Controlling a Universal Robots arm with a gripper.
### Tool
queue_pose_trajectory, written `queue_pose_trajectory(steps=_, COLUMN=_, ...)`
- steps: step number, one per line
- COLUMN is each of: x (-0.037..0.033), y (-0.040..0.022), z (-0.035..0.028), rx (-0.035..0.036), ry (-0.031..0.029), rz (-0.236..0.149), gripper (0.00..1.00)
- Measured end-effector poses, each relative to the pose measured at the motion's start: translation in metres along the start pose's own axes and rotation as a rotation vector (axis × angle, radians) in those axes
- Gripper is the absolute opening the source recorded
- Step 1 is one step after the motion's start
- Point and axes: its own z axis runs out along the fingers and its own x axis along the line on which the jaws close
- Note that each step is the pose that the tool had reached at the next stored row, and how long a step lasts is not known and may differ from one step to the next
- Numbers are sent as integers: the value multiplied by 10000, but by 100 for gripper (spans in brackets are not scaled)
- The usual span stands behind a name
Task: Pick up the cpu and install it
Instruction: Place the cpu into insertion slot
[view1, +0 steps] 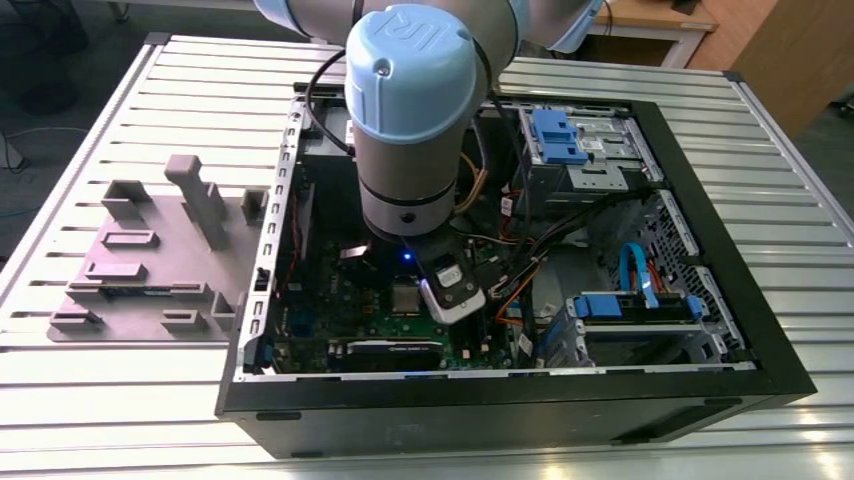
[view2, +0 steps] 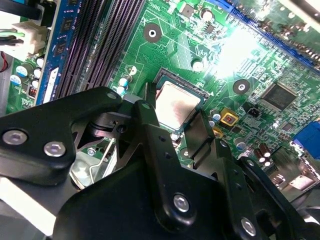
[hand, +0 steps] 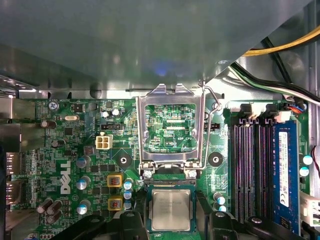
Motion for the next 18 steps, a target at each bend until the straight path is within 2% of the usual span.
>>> queue_pose_trajectory(steps=18, x=0, y=-3, z=14, rx=29, ry=15, rz=-1, gripper=47)
